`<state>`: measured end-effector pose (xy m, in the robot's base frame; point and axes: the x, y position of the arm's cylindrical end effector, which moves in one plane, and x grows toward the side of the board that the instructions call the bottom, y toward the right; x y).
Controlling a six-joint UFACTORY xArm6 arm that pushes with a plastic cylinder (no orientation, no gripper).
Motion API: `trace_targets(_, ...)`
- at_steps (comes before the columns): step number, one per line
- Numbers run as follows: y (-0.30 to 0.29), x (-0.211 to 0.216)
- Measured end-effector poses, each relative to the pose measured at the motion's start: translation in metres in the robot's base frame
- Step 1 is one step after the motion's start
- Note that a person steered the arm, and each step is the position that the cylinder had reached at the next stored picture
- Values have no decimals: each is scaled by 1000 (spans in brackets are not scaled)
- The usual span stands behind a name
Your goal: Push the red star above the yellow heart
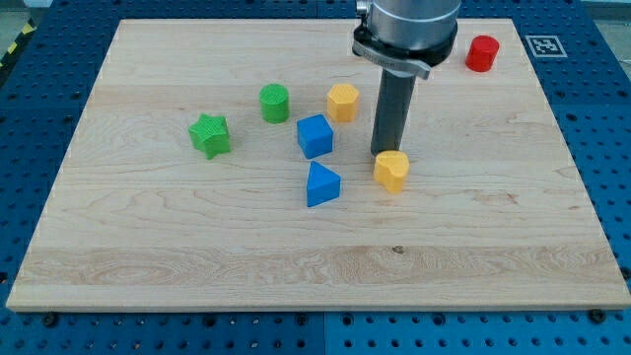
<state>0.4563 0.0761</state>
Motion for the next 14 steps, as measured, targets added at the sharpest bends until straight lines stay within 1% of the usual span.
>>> trace_targets(1,0,14)
trace_targets(2,2,-19)
trace_targets(3,5,-86)
trace_targets(4,5,-145)
trace_targets(5,11,-217)
trace_targets(6,61,-239)
trace_targets(7,82,-227)
trace_targets(9,80,-186)
trace_targets(10,80,-163)
trace_targets(12,109,-105)
trace_targets(13,119,-95)
trace_targets(14,126,-121)
